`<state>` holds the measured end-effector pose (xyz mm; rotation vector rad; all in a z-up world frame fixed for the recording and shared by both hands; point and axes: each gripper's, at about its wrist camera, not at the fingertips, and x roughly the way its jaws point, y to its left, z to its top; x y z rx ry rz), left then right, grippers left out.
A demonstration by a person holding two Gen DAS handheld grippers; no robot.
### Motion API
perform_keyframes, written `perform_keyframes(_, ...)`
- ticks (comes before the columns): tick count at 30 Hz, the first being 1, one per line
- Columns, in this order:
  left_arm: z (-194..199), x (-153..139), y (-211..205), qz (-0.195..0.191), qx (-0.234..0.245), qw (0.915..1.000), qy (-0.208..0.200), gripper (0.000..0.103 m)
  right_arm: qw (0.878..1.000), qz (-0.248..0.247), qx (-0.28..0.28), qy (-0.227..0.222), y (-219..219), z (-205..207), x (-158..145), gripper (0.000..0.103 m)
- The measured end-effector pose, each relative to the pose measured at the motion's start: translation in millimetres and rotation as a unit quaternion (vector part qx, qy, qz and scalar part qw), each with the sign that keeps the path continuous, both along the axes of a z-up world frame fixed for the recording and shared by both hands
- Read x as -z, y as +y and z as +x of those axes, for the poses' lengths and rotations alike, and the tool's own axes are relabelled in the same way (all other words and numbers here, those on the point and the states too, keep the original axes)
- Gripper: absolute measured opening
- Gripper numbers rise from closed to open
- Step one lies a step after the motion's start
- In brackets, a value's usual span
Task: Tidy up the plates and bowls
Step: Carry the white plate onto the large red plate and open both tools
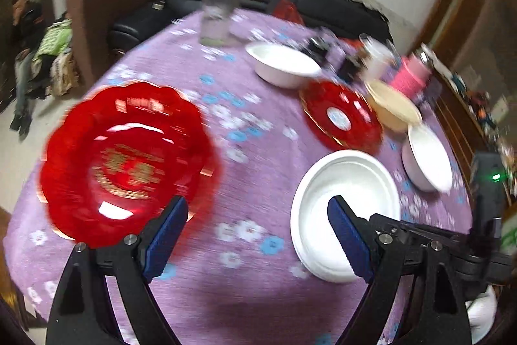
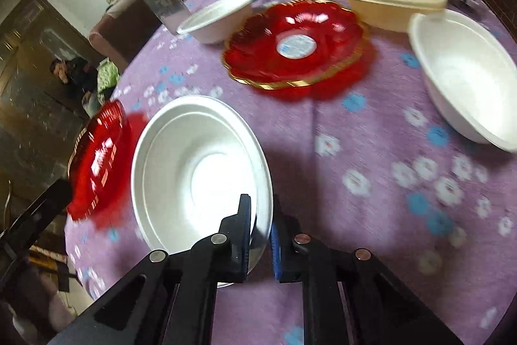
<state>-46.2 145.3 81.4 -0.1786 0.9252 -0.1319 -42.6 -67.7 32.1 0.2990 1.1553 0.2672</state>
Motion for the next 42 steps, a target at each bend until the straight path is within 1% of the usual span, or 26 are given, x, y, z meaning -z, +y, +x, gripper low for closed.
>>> perform_keyframes(4, 11.8, 20.4, -40.2, 0.006, 0.041, 0.9988, 0.027, 0.087, 1.0, 0.011, 0.006, 0.023, -27.5, -12.5, 7.2, 0.012)
perform_keyframes(7, 21.5, 34.2, -64.3, 0.014, 0.061, 0.9972, 0.041, 0.087, 1.0, 0.016, 0.012, 0.022, -38.3, -17.7, 8.8, 0.012)
perform_keyframes(9, 26.0, 40.7, -74.5, 0.023, 0.062, 0.9968, 0.045, 0.076, 0.999, 0.02, 0.018, 0.017, -42.7, -20.1, 8.1, 0.013)
perform_keyframes(11, 30.6, 47.1, -80.8, 0.025, 0.07, 0.9955, 0.058, 0.05, 0.999, 0.023, 0.02, 0.011, -44.7, -22.3, 7.9, 0.013)
perform_keyframes(12, 32.4, 50.2, -82.5, 0.022, 0.072, 0.9949, 0.067, 0.044, 0.999, 0.023, 0.021, 0.01, -44.4, -22.0, 8.4, 0.013)
perform_keyframes(13, 34.0, 53.0, -82.7, 0.015, 0.073, 0.9944, 0.076, 0.036, 0.999, 0.024, 0.023, 0.009, -44.5, -22.4, 9.7, 0.013)
perform_keyframes(14, 35.2, 55.0, -82.9, 0.01, 0.072, 0.9941, 0.08, 0.032, 0.999, 0.025, 0.025, 0.008, -45.3, -23.1, 11.0, 0.014)
perform_keyframes(15, 35.9, 56.3, -82.7, 0.007, 0.07, 0.9941, 0.082, 0.031, 0.999, 0.026, 0.027, 0.007, -46.0, -23.6, 12.4, 0.014)
perform_keyframes(18, 34.5, 55.8, -82.9, -0.002, 0.074, 0.9941, 0.08, 0.022, 0.999, 0.033, 0.033, 0.003, -47.7, -26.4, 14.5, 0.015)
perform_keyframes(19, 33.4, 54.9, -83.3, -0.004, 0.078, 0.9938, 0.079, 0.015, 0.999, 0.035, 0.034, 0.001, -47.7, -27.5, 14.3, 0.015)
perform_keyframes(20, 32.5, 53.6, -83.8, -0.003, 0.08, 0.9937, 0.078, 0.012, 0.999, 0.035, 0.035, -0.001, -46.9, -28.4, 13.9, 0.015)
perform_keyframes(24, 23.8, 39.6, -79.4, -0.003, 0.075, 0.9953, 0.061, 0.012, 0.999, 0.02, 0.035, -0.012, -39.1, -33.4, 6.4, 0.015)
perform_keyframes(27, 14.7, 20.2, -65.9, -0.005, 0.068, 0.9968, 0.041, 0.012, 0.999, 0.022, 0.031, -0.033, -27.3, -34.6, -10.3, 0.015)
perform_keyframes(30, 7.1, -1.3, -42.7, -0.01, 0.05, 0.9986, 0.015, 0.012, 0.998, 0.027, 0.016, -0.054, -9.7, -32.2, -29.0, 0.015)
perform_keyframes(35, 3.3, -28.4, 14.0, -0.009, -0.003, 0.9998, -0.019, 0.013, 0.995, 0.031, -0.031, -0.085, 49.5, -14.2, -56.0, 0.016)
perform_keyframes(38, 7.9, -31.4, 54.8, -0.004, -0.048, 0.9985, -0.024, 0.014, 0.993, 0.045, -0.059, -0.088, 88.3, 2.5, -60.2, 0.016)
perform_keyframes(42, 21.4, -18.7, 106.8, -0.003, -0.102, 0.9948, -0.008, 0.014, 0.991, 0.047, -0.091, -0.084, 142.1, 24.2, -55.8, 0.016)
